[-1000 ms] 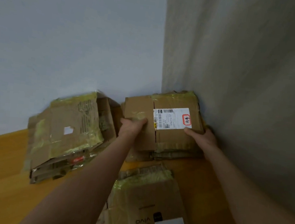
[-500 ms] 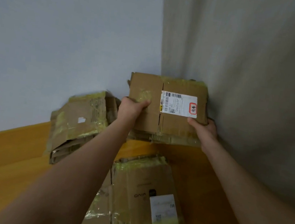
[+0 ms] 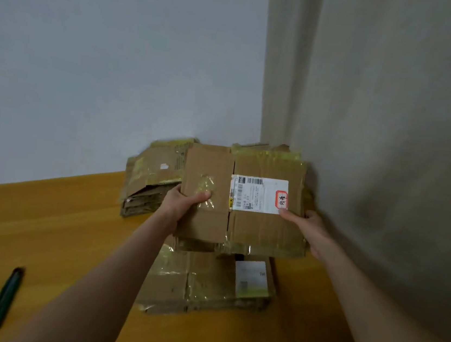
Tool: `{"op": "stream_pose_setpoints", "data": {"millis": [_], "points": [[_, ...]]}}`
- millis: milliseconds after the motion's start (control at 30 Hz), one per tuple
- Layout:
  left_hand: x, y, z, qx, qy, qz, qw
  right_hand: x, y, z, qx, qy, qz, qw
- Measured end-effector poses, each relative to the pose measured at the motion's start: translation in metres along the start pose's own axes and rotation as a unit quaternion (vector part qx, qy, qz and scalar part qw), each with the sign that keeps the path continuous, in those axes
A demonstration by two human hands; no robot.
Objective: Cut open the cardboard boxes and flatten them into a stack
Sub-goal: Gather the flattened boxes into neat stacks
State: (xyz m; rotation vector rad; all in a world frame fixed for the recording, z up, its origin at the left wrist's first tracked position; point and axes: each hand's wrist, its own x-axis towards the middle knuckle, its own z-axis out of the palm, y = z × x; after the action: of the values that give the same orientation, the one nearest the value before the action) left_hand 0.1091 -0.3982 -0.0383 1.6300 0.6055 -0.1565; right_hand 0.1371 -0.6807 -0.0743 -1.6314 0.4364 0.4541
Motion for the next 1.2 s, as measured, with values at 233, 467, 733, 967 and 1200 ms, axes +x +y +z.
{"op": "stream_pose_setpoints", "data": {"millis": [233, 467, 733, 967, 1200], "points": [[-0.032, -0.050, -0.058, 0.009, -0.018, -0.067, 0.998, -0.028, 0.037, 0.029, 0.022, -0.031, 0.052, 0.998], [-0.017, -0.125, -0.054, 0.127, 0.081, -0.119, 0.981, -0.012, 0.081, 0.079, -0.225, 0.046, 0.038, 0.972], [-0.003, -0.145, -0.070, 0.046, 0.034, -0.138, 0.989, 0.006, 0.089, 0.087, -0.100, 0.031, 0.105, 0.989], [0.008, -0.141, -0.082, 0.039, 0.020, -0.127, 0.991, 0.015, 0.076, 0.107, -0.127, -0.057, 0.051, 0.989], [0.014, -0.133, -0.068, 0.026, 0.016, -0.120, 0.992, 0.026, 0.073, 0.098, -0.073, 0.029, 0.107, 0.991]]}}
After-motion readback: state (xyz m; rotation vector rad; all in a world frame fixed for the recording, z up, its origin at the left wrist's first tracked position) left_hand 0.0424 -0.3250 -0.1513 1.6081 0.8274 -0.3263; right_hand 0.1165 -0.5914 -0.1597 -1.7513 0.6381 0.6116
